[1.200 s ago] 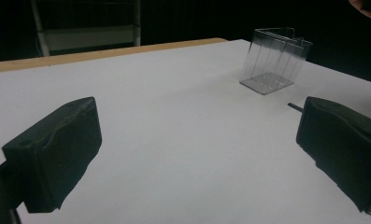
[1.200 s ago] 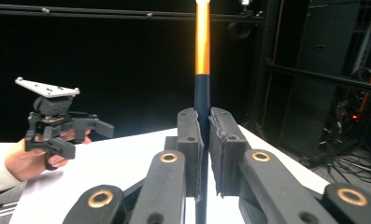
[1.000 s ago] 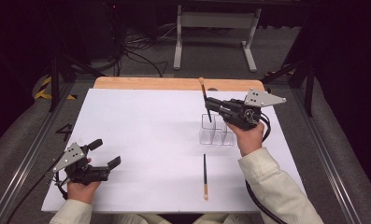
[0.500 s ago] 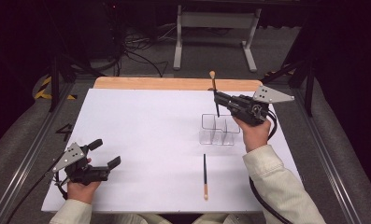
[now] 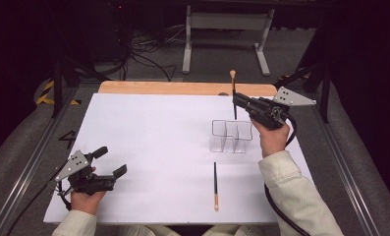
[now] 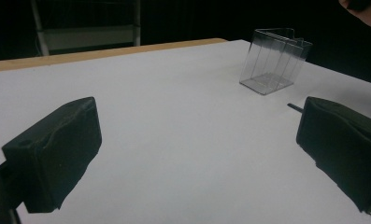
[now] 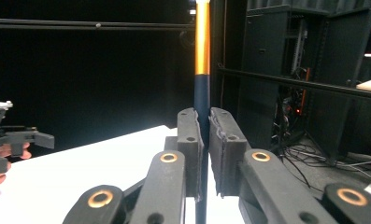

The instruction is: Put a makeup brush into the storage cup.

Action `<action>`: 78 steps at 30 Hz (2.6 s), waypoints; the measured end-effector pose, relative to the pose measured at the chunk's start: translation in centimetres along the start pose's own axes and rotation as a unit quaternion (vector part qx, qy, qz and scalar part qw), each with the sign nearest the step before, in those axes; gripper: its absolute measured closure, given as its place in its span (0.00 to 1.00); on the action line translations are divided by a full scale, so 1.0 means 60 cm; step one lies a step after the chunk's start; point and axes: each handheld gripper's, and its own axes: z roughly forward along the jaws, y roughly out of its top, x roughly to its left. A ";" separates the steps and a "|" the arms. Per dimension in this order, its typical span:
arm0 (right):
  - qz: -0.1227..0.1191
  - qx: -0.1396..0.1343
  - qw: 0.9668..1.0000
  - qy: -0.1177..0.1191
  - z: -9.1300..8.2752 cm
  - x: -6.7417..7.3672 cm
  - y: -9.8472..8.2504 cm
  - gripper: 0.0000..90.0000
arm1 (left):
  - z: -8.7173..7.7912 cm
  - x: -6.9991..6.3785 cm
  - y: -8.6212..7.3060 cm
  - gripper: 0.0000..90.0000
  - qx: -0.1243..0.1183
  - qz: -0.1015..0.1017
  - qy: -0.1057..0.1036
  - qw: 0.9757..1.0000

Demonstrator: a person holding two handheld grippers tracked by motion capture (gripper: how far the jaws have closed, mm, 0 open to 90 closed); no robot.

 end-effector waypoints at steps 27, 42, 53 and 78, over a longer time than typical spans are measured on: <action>0.023 -0.002 0.999 -0.023 0.004 -0.019 -0.063 0.92 | 0.001 0.000 -0.001 0.01 0.002 0.001 -0.001 1.000; 0.032 0.016 0.999 -0.023 0.007 -0.018 -0.100 0.92 | 0.002 -0.001 -0.001 0.01 0.004 0.001 -0.002 1.000; 0.039 0.027 0.999 -0.022 0.008 -0.018 -0.120 0.92 | 0.002 -0.001 0.000 0.01 0.003 0.001 -0.002 1.000; 0.038 0.048 0.998 -0.021 0.006 -0.011 -0.148 0.92 | 0.003 0.000 -0.001 0.01 0.006 0.002 -0.006 1.000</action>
